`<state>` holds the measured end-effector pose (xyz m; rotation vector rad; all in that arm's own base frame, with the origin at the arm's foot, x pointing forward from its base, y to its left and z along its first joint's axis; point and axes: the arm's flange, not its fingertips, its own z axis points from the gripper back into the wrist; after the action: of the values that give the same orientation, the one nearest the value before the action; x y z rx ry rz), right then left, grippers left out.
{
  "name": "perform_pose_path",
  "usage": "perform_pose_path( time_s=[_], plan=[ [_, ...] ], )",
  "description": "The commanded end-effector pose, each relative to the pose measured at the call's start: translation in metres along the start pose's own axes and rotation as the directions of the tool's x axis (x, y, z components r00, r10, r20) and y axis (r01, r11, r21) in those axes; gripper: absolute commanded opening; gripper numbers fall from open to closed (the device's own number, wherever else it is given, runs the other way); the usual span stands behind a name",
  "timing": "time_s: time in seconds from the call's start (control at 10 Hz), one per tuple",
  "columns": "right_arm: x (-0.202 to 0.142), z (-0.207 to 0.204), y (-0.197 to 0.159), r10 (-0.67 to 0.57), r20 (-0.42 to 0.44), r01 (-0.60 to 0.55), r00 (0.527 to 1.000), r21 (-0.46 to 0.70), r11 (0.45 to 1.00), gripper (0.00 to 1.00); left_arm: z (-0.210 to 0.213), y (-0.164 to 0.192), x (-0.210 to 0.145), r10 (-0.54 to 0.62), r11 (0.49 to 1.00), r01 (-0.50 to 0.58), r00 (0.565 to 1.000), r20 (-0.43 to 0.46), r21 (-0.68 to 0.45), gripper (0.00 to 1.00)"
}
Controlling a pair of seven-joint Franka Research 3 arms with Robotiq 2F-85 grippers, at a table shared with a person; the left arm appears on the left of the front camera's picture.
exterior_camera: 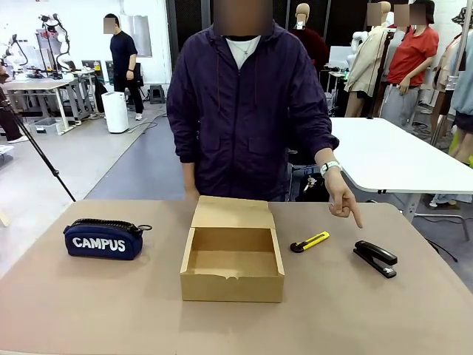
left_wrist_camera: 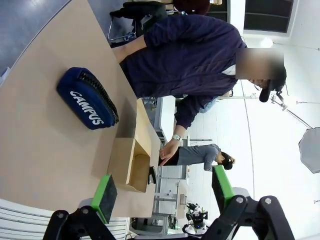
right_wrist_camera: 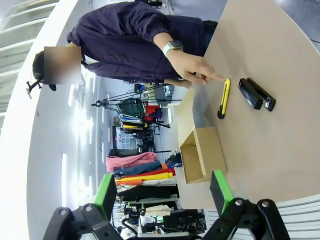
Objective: Pack the items into the box.
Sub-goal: Pick up the item indicated by the person and place it inside the Mailer Box.
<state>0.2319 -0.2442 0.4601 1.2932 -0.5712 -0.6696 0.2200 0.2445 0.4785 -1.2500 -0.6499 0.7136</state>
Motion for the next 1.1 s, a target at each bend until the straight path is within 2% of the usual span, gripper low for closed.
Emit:
perform_pose_path(
  time_s=[0.0,0.1,0.2,0.3,0.4,0.5,0.6,0.7,0.8,0.9,1.0],
  plan=[
    [0.004,-0.001,0.004,0.016,0.012,-0.016,1.0,0.03,0.999,1.0,0.0,-0.001,0.002,-0.019,1.0,0.019,1.0,0.004,-0.019,1.0],
    [0.0,0.0,0.0,0.0,0.0,0.0,1.0,0.0,1.0,1.0,0.0,-0.001,0.002,-0.019,1.0,0.019,1.0,0.004,-0.019,1.0],
    [0.005,-0.033,0.018,0.076,-0.064,-0.084,0.995,-0.135,0.987,1.0,0.0,-0.001,0.002,-0.019,1.0,0.019,1.0,0.004,-0.019,1.0],
    [0.013,-0.071,0.035,0.156,-0.139,-0.19,0.978,-0.286,0.939,1.0,0.0,-0.001,0.002,-0.019,1.0,0.019,1.0,0.004,-0.019,1.0],
    [0.015,-0.108,0.051,0.272,-0.16,-0.315,0.949,-0.477,0.82,1.0,0.0,-0.001,0.002,-0.019,1.0,0.019,1.0,0.004,-0.019,1.0],
    [0.012,-0.142,0.061,0.415,-0.26,-0.481,0.872,-0.61,0.629,1.0,0.0,-0.001,0.002,-0.019,1.0,0.019,1.0,0.004,-0.019,1.0],
    [0.002,-0.179,0.07,0.529,-0.353,-0.607,0.771,-0.659,0.445,1.0,0.0,-0.001,0.002,-0.019,1.0,0.019,1.0,0.004,-0.019,1.0],
    [-0.011,-0.207,0.07,0.588,-0.443,-0.69,0.677,-0.66,0.298,1.0,0.0,-0.001,0.002,-0.019,1.0,0.019,1.0,0.004,-0.019,1.0],
    [-0.025,-0.231,0.066,0.62,-0.507,-0.745,0.599,-0.638,0.198,1.0,0.0,-0.001,0.002,-0.019,1.0,0.019,1.0,0.004,-0.019,1.0],
    [-0.04,-0.246,0.063,0.631,-0.553,-0.795,0.544,-0.581,0.176,1.0,0.0,-0.001,0.002,-0.019,1.0,0.019,1.0,0.004,-0.019,1.0],
    [-0.046,-0.249,0.064,0.661,-0.514,-0.799,0.547,-0.557,0.228,1.0,0.0,-0.001,0.002,-0.019,1.0,0.019,1.0,0.004,-0.019,1.0]
  ],
)
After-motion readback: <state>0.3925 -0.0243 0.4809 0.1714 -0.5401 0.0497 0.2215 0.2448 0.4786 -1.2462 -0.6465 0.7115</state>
